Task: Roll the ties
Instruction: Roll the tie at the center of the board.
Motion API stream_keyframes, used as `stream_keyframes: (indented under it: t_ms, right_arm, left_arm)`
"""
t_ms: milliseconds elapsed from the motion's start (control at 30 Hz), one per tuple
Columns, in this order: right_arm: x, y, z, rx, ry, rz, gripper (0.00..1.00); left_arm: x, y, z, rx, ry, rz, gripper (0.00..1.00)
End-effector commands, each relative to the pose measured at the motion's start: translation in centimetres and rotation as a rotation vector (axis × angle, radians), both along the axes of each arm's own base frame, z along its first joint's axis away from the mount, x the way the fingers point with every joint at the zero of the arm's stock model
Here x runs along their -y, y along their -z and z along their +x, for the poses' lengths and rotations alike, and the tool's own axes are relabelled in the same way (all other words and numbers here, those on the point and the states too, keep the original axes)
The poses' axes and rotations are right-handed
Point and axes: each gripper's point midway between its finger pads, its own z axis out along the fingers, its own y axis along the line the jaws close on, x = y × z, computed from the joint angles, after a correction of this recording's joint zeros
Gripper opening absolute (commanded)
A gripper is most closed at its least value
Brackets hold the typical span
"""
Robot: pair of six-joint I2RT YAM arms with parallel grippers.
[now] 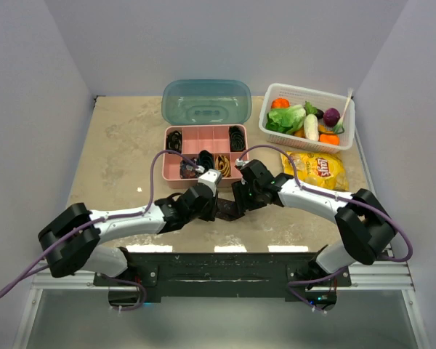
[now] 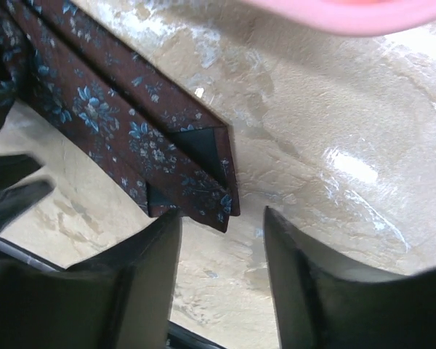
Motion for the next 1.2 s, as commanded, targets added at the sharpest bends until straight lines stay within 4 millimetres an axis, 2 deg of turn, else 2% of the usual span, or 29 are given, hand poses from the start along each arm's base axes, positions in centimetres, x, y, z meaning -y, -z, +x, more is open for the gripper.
stream_keyframes:
  t_ms: [0, 100, 133, 200, 267, 300, 333, 400, 433, 500, 533, 600, 633, 767, 900, 1167]
  right_arm:
    - [-0.2, -2.9, 1.8, 0.090, 0.017, 0.007, 0.57]
    - [-0.6, -4.4, 2.7, 0.136, 0.018, 0.022, 0.61]
    - [-1.1, -5.2, 3.0, 0.150, 0.011, 0.041, 0.61]
    - [-1.8, -5.6, 3.4, 0.157, -0.006, 0.059, 0.62]
    - [-2.9, -6.1, 3.8, 0.155, -0.024, 0.092, 0.61]
    - [-3.4, -5.6, 3.7, 0.145, -0.040, 0.090, 0.61]
    - [-3.9, -5.8, 4.0, 0.149, -0.048, 0.099, 0.61]
    - [-4.8, -5.5, 3.9, 0.139, -0.073, 0.105, 0.60]
    - [-5.6, -5.0, 3.8, 0.130, -0.088, 0.099, 0.59]
    - [-6.4, -4.7, 3.6, 0.122, -0.109, 0.101, 0.48]
    - [-7.1, -4.2, 3.2, 0.113, -0.128, 0.097, 0.39]
    - [-8.0, -3.7, 2.6, 0.101, -0.155, 0.097, 0.28]
    - [-8.3, -3.3, 2.6, 0.095, -0.163, 0.099, 0.16]
    - [-9.4, -2.4, 1.9, 0.076, -0.188, 0.100, 0.01]
    - [-10.1, -1.7, 1.5, 0.064, -0.196, 0.104, 0.00]
    - [-10.0, 0.3, 1.3, 0.037, -0.191, 0.081, 0.00]
  left_arm:
    - [2.0, -6.4, 1.0, 0.096, 0.023, -0.144, 0.27]
    - [0.8, -8.5, 1.3, 0.119, -0.016, -0.154, 0.30]
    - [-0.1, -8.1, 1.2, 0.098, -0.033, -0.120, 0.29]
    - [-1.1, -9.3, 1.8, 0.107, -0.071, -0.121, 0.21]
    - [-2.7, -8.7, 1.6, 0.075, -0.118, -0.087, 0.10]
    - [-3.7, -9.0, 1.8, 0.075, -0.147, -0.091, 0.00]
    - [-4.8, -8.2, 1.4, 0.047, -0.170, -0.063, 0.00]
    - [-6.0, -8.4, 1.1, 0.023, -0.200, -0.084, 0.00]
    - [-6.8, -7.6, 0.6, -0.006, -0.208, -0.064, 0.00]
    - [-7.3, -7.3, 0.0, -0.041, -0.214, -0.074, 0.00]
    - [-7.5, -6.8, -0.5, -0.060, -0.212, -0.062, 0.00]
    - [-7.2, -6.2, -1.2, -0.098, -0.187, -0.067, 0.00]
    - [-7.0, -5.6, -1.5, -0.114, -0.176, -0.070, 0.00]
    - [-6.6, -3.3, -2.4, -0.179, -0.134, -0.035, 0.00]
    - [-6.1, -1.5, -2.9, -0.232, -0.088, 0.001, 0.00]
    - [-5.4, 0.9, -1.4, -0.217, -0.097, 0.044, 0.00]
